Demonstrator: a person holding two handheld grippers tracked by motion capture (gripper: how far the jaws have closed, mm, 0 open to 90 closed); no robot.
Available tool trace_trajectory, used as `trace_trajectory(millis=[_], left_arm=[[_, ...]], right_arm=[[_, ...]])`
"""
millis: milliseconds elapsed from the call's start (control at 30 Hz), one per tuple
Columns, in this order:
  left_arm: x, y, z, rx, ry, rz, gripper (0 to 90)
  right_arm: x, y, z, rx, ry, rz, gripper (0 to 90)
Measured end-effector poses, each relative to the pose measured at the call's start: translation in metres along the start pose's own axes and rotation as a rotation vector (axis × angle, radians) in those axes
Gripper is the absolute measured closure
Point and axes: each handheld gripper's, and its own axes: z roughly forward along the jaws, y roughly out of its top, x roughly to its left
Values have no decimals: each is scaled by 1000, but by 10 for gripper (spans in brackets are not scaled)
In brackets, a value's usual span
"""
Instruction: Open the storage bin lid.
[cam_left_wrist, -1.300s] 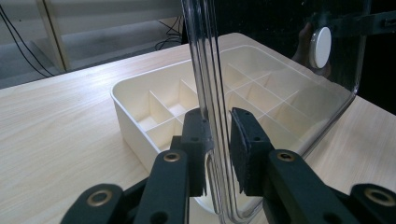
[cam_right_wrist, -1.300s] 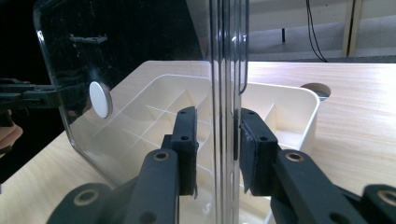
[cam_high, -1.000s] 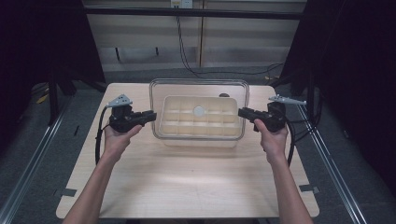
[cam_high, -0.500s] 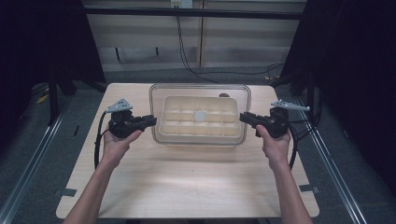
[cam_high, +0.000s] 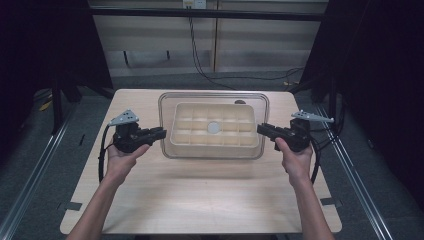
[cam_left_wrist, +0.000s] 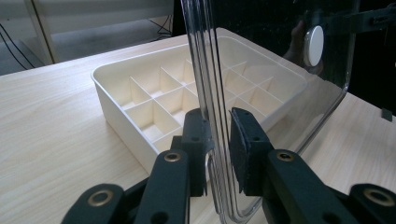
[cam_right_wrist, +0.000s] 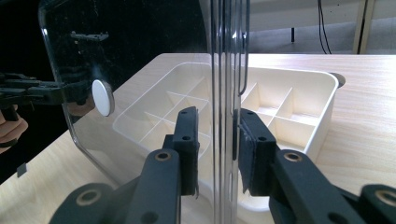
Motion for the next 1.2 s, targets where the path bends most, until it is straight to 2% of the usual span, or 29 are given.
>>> trace_trajectory(millis=[100, 233, 367, 567, 700, 933, 1033, 1200], left_arm=[[-1, -1, -3, 7, 1, -19, 772], [-3, -4, -4, 23, 13, -2, 769], [-2, -6, -6, 23, -3, -9, 768], [-8, -10, -11, 50, -6, 17, 767], [-12, -11, -10, 57, -6, 13, 768], [-17, -16, -11, 75, -13, 26, 767], [-20, -19, -12, 102, -8, 33, 765], [-26, -24, -16, 111, -30, 48, 763]], right_arm=[[3, -1, -3, 0, 10, 2, 718], [7, -6, -5, 5, 14, 6, 719], [9, -9, -5, 17, 8, 6, 721], [14, -15, -12, 29, 20, -8, 722], [17, -19, -17, 42, 11, -16, 724], [18, -26, -23, 58, 12, -4, 723], [20, -29, -24, 72, 10, -7, 722], [21, -32, -29, 72, 19, 0, 719]])
